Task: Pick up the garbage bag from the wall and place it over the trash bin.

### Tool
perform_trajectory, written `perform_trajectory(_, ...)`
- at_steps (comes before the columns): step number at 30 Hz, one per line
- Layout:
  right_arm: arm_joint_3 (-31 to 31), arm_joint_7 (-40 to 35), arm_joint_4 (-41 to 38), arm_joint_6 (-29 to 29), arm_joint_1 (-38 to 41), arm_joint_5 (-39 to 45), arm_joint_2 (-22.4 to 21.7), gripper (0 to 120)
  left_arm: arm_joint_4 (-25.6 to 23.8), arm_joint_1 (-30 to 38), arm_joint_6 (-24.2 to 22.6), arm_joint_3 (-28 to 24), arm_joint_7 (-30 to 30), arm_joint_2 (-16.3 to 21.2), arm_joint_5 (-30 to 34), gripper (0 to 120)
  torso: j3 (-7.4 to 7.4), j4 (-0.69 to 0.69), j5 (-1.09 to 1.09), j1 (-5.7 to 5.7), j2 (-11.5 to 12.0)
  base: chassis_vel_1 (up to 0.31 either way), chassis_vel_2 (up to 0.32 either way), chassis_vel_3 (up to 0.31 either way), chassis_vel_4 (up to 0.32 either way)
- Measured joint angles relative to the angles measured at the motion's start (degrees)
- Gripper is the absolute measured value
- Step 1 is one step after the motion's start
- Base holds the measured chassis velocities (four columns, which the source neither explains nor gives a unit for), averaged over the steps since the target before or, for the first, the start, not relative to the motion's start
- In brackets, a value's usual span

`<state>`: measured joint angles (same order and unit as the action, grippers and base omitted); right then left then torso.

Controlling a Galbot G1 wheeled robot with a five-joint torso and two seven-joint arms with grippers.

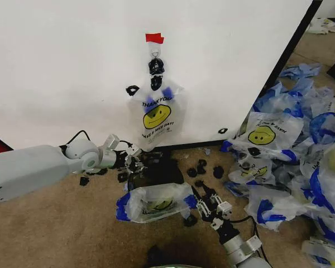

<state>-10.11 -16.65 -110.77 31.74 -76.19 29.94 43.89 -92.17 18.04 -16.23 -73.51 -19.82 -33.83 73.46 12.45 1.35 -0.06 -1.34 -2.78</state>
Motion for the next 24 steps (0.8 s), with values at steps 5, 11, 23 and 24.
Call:
perform_trajectory(5, -0.1, 0.0, 0.1, 0.0, 0.2, -0.1, 0.1, 34, -0.1, -0.2, 0.7, 0.0, 0.3, 0.2, 0.0, 0, 0.0, 0.0, 0.0, 0.0, 0.0, 0.0, 0.0, 0.0, 0.0)
perform_trajectory(11, -0.2, -0.1, 0.1, 0.0, 0.2, -0.3, 0.1, 32, -1.7, -0.3, 0.9, 0.2, 2.0, 1.3, 0.6, 0, 0.0, 0.01, 0.0, 0.0, 0.0, 0.0, 0.0, 0.0, 0.0)
perform_trajectory(23, 0.0, -0.3, -1.0, 0.0, 0.4, -0.3, -0.6, 27, -7.2, -2.5, 1.3, 3.1, 9.7, 6.1, 3.5, 0, 0.0, -0.01, 0.0, 0.0, 0.0, 0.0, 0.0, 0.0, 0.0)
perform_trajectory(24, 0.0, -0.3, -1.0, 0.0, 0.4, -0.3, -0.6, 27, -7.3, -2.6, 1.4, 3.2, 9.9, 6.2, 3.5, 0, 0.0, -0.01, 0.0, 0.0, 0.0, 0.0, 0.0, 0.0, 0.0)
